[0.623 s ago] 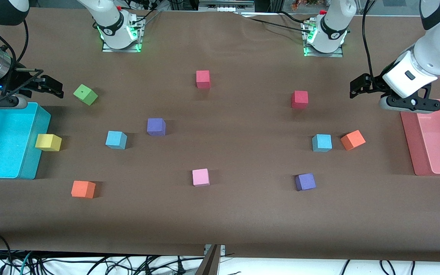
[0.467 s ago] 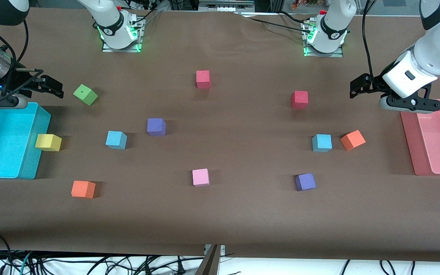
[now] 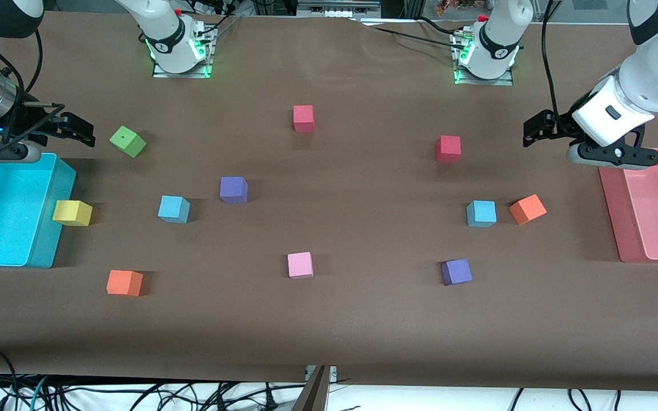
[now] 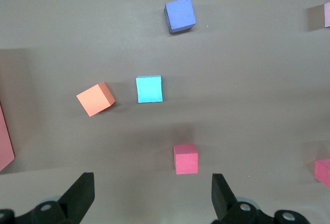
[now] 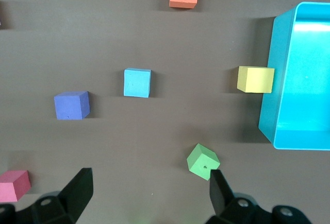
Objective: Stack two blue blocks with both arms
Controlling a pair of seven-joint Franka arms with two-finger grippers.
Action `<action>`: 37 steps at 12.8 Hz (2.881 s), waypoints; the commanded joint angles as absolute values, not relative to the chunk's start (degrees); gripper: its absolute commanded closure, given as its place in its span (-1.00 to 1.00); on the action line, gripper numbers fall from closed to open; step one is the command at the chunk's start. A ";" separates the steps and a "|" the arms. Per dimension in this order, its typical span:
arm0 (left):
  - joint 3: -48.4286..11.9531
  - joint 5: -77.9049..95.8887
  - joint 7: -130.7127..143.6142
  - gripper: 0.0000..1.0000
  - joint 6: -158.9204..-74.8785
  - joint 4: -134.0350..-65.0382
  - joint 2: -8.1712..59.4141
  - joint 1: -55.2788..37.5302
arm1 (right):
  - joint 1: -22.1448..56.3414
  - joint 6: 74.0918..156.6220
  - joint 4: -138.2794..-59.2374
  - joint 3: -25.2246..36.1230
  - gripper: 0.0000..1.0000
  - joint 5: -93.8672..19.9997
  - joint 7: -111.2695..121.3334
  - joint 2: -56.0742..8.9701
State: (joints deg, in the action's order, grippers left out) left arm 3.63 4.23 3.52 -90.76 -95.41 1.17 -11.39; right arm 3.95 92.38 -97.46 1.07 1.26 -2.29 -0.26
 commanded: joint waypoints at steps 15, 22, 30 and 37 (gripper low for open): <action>3.87 5.54 3.78 -1.00 -89.47 -93.78 1.58 -11.78 | 3.78 91.67 -97.38 0.97 -1.00 1.23 -2.90 0.18; 3.87 5.54 3.87 -1.00 -89.38 -93.78 1.58 -11.78 | 3.78 91.76 -97.47 0.97 -1.00 1.32 -2.90 0.18; 3.96 5.54 3.78 -1.00 -89.38 -93.78 1.58 -11.69 | 3.87 91.76 -97.73 0.97 -1.00 1.49 -2.37 0.00; 3.96 5.54 3.87 -1.00 -89.38 -93.78 1.58 -11.69 | 6.93 104.19 -99.48 0.26 -1.00 1.06 -2.99 -15.98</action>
